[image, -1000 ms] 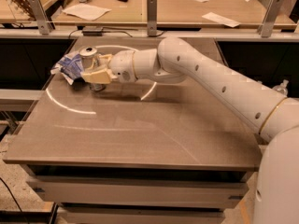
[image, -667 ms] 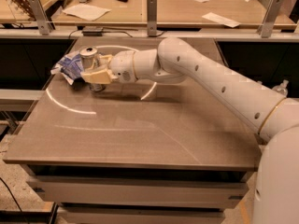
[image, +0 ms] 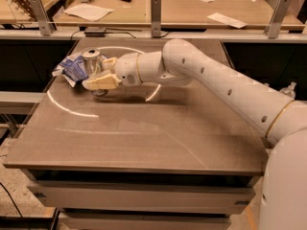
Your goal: Move redbull can near blue chip bag
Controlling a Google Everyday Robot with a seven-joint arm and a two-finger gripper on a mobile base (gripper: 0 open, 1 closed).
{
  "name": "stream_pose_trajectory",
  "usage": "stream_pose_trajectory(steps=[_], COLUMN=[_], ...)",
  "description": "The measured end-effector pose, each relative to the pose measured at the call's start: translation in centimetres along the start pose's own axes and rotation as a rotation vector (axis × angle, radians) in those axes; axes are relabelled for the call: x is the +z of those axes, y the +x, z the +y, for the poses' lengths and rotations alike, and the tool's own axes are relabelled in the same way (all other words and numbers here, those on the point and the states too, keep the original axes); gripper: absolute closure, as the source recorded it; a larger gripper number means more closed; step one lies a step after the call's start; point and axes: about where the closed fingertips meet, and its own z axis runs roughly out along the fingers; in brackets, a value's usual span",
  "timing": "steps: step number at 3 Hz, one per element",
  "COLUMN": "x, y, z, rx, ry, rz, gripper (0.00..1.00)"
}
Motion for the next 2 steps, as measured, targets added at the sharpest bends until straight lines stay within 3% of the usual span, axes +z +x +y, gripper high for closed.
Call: stream_pose_trajectory(steps=[1,2], x=[-0.4,-2.6], y=[0.0,-0.3], z=[0.2,-0.1], rx=[0.049,0.112], ry=[-0.046,-0.068], rz=[-0.037,-0.096], gripper=[0.0,0.0])
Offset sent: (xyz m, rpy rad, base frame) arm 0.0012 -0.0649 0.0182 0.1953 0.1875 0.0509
